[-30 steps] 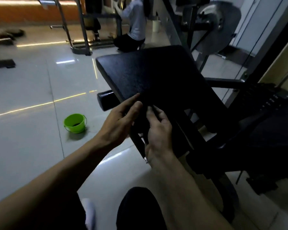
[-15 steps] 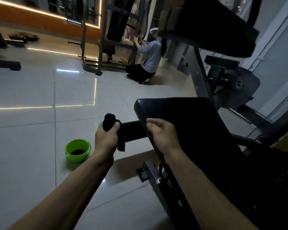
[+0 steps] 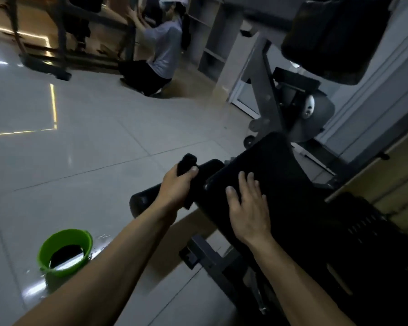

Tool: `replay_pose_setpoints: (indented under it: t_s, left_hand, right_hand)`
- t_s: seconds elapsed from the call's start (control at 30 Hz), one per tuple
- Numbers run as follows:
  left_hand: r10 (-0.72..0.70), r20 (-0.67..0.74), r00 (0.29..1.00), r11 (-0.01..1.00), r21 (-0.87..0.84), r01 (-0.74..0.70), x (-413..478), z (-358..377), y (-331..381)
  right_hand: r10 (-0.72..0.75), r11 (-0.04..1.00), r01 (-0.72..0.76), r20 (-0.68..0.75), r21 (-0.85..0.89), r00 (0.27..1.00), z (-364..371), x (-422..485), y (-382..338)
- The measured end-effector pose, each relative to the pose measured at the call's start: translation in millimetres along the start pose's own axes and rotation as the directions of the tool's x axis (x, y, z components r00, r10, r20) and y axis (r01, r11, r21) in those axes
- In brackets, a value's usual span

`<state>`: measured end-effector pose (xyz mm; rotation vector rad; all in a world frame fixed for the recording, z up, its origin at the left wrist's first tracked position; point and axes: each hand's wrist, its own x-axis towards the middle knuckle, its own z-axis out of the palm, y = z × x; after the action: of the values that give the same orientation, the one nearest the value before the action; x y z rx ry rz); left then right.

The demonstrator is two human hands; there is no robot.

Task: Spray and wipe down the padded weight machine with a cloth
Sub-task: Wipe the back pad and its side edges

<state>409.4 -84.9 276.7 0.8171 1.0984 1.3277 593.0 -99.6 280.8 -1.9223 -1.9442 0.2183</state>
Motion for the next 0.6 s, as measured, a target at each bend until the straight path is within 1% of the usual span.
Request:
replay_pose_setpoints:
  t_s: [0.03, 0.1, 0.13, 0.2, 0.23, 0.27, 0.37, 0.4, 0.47, 0.53, 0.57, 0.6]
  left_hand:
    - [-0.025, 0.086, 0.996, 1.0, 0.017, 0.024, -4.1, -5.4, 0.0]
    - [-0.012, 0.27, 0.963, 0.999, 0.047, -0.001, -15.7, -11.3, -1.1]
    - [-0.006, 0.331, 0.943, 0.997, 0.072, -0.019, -20.8, -13.8, -2.6]
    - [0.035, 0.382, 0.924, 0.989, 0.119, -0.087, -20.4, -16.7, 0.1]
    - [0.055, 0.395, 0.917, 0.983, 0.142, -0.12, -19.1, -19.0, -0.5]
    - [0.068, 0.421, 0.905, 0.976, 0.16, -0.148, -13.2, -20.9, -2.6]
    - [0.116, 0.543, 0.831, 0.971, 0.116, -0.211, 4.8, -24.0, -2.6]
    - [0.124, 0.592, 0.797, 0.969, 0.101, -0.226, 12.7, -22.3, -2.3]
    - [0.137, 0.64, 0.756, 0.956, 0.115, -0.271, 30.3, -11.5, 1.9]
    - [0.14, 0.647, 0.749, 0.928, 0.178, -0.327, 48.1, 5.9, 12.6]
    - [0.129, 0.656, 0.743, 0.923, 0.194, -0.331, 62.3, 18.4, 17.5]
    - [0.084, 0.656, 0.75, 0.933, 0.213, -0.291, 72.9, 28.6, 20.4]
  right_hand:
    - [-0.01, 1.0, 0.01, -0.006, 0.02, 1.0, 0.8, -7.8, -1.3]
    - [0.017, 0.996, -0.015, -0.015, 0.085, 1.0, -2.1, -15.1, -7.4]
    - [0.047, 0.991, -0.042, -0.032, 0.13, 0.998, -5.5, -16.0, -11.5]
    - [0.126, 0.976, -0.098, -0.137, 0.197, 0.983, -12.7, -3.5, -14.6]
    - [0.164, 0.975, -0.13, -0.189, 0.182, 0.968, -15.1, 7.3, -13.8]
    - [0.198, 0.975, -0.171, -0.207, 0.141, 0.958, -17.0, 20.1, -13.3]
    - [0.301, 0.954, -0.299, -0.073, 0.04, 0.951, -9.5, 48.9, -11.0]
    - [0.321, 0.947, -0.321, -0.058, 0.022, 0.945, -4.7, 52.6, -9.9]
    - [0.339, 0.941, -0.339, -0.063, 0.007, 0.939, -0.2, 52.8, -10.8]
    - [0.353, 0.935, -0.353, -0.075, 0.012, 0.932, -0.2, 47.5, -11.9]
    - [0.356, 0.935, -0.356, -0.081, 0.015, 0.931, -1.0, 50.1, -12.0]
    - [0.353, 0.936, -0.352, -0.077, 0.023, 0.932, -2.0, 49.7, -12.7]
